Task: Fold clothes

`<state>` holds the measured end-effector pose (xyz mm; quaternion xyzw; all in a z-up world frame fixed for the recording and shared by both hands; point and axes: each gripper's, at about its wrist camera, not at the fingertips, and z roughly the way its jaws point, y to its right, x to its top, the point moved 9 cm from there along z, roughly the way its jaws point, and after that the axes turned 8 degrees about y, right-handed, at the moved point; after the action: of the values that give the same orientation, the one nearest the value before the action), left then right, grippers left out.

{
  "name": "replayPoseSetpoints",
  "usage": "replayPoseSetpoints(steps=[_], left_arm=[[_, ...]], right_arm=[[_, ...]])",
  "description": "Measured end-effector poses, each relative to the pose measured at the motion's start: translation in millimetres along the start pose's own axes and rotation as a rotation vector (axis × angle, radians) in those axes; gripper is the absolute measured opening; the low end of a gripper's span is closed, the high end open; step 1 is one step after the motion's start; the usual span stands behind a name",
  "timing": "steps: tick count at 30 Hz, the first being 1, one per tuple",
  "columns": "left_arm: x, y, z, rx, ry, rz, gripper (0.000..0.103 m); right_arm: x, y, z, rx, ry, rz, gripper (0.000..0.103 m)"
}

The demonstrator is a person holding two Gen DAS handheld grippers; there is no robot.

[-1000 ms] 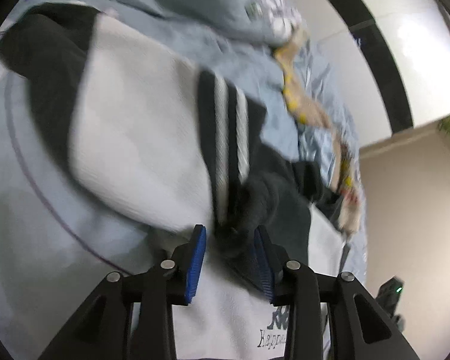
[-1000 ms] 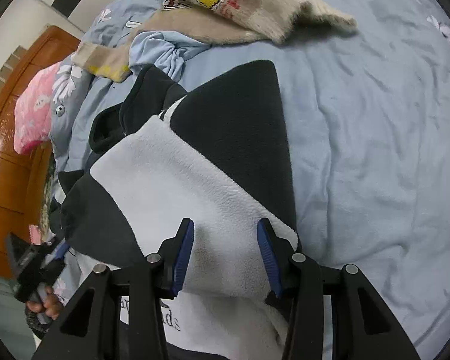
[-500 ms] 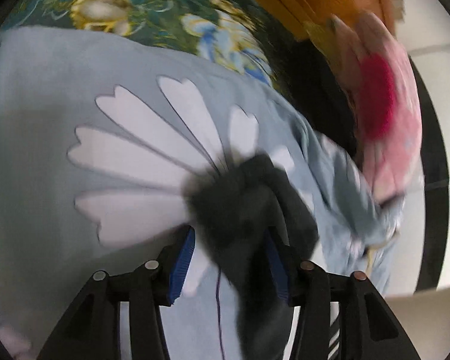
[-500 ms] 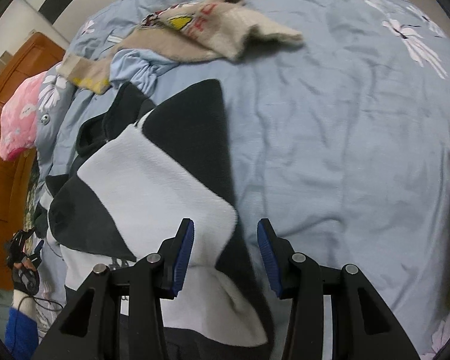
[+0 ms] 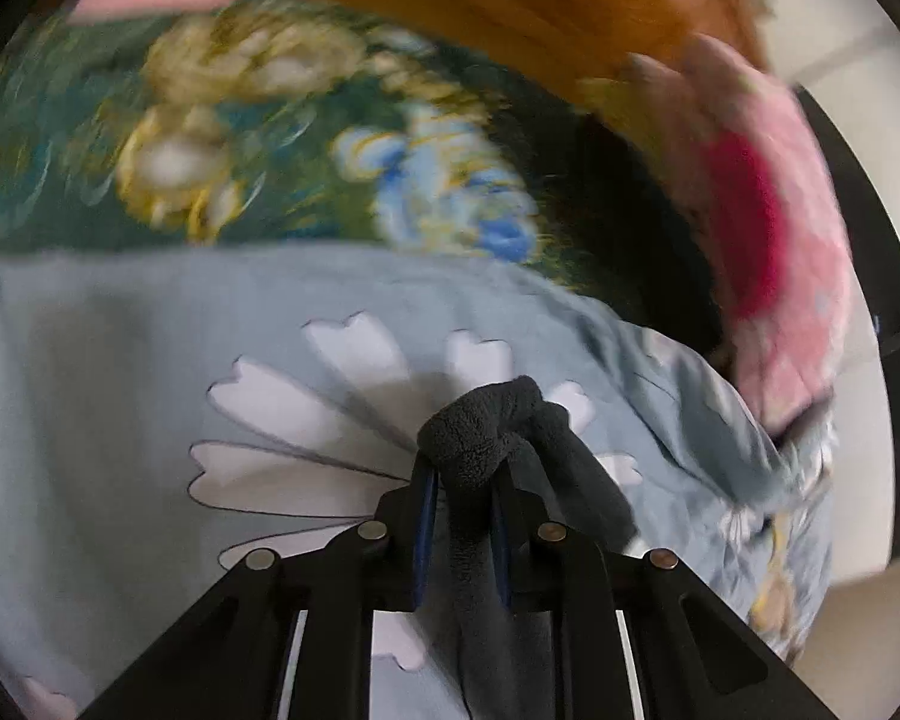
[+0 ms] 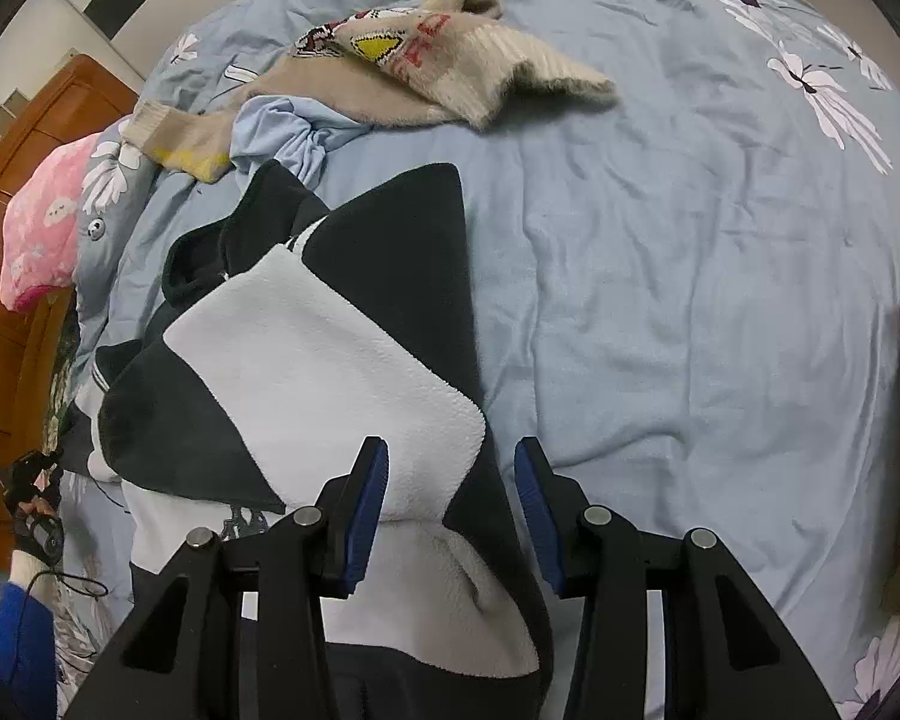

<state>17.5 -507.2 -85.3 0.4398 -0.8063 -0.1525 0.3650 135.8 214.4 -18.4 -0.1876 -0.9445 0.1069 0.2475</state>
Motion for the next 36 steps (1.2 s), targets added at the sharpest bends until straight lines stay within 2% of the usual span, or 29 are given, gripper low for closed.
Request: replayPoseSetpoints(steps=[5,9,11,13,17,19,23,27,31,34,36], left_arm=[[-9,85,-61,-0.149,0.092,0.201,0.017],[-44,173,-139,-0.355,0.166,0.396,0.017],[-77,218,-175,-0.472,0.176,0.478,0.017],[-123,262,-201,-0.577,0.146,0.562,0.017],[-216,317,-206,-0.665,0.017,0.683,0.017],[-271,337,-199,-0.683,-0.069,0.744,0.017],[-366,354,-190,-0.715,-0.229,0.823,0.017],[-459,354,-176,-0.675,-0.364,0.95,0.017],[-521,338,-149,-0.579,-0.485,1.012,0.017],[-542,325,-140,-0.556,-0.537,1.015,0.018],[-550,320,-140,-0.559,-0.578,1.018,0.023]], right_arm=[[-4,-1,-10,0.035,0.016,0.037,0.045],[-7,-2,-24,0.056,0.041,0.026,0.045],[-9,1,-30,0.068,0.051,0.032,0.045],[-13,4,-34,0.086,0.056,0.055,0.045],[-18,9,-40,0.12,0.07,0.086,0.045],[-20,15,-43,0.127,0.076,0.102,0.045],[-27,36,-45,0.127,0.083,0.147,0.045],[-38,63,-38,0.118,0.07,0.21,0.045],[-45,80,-32,0.119,0.062,0.247,0.045],[-47,87,-28,0.117,0.057,0.261,0.045],[-48,91,-25,0.117,0.054,0.27,0.045]])
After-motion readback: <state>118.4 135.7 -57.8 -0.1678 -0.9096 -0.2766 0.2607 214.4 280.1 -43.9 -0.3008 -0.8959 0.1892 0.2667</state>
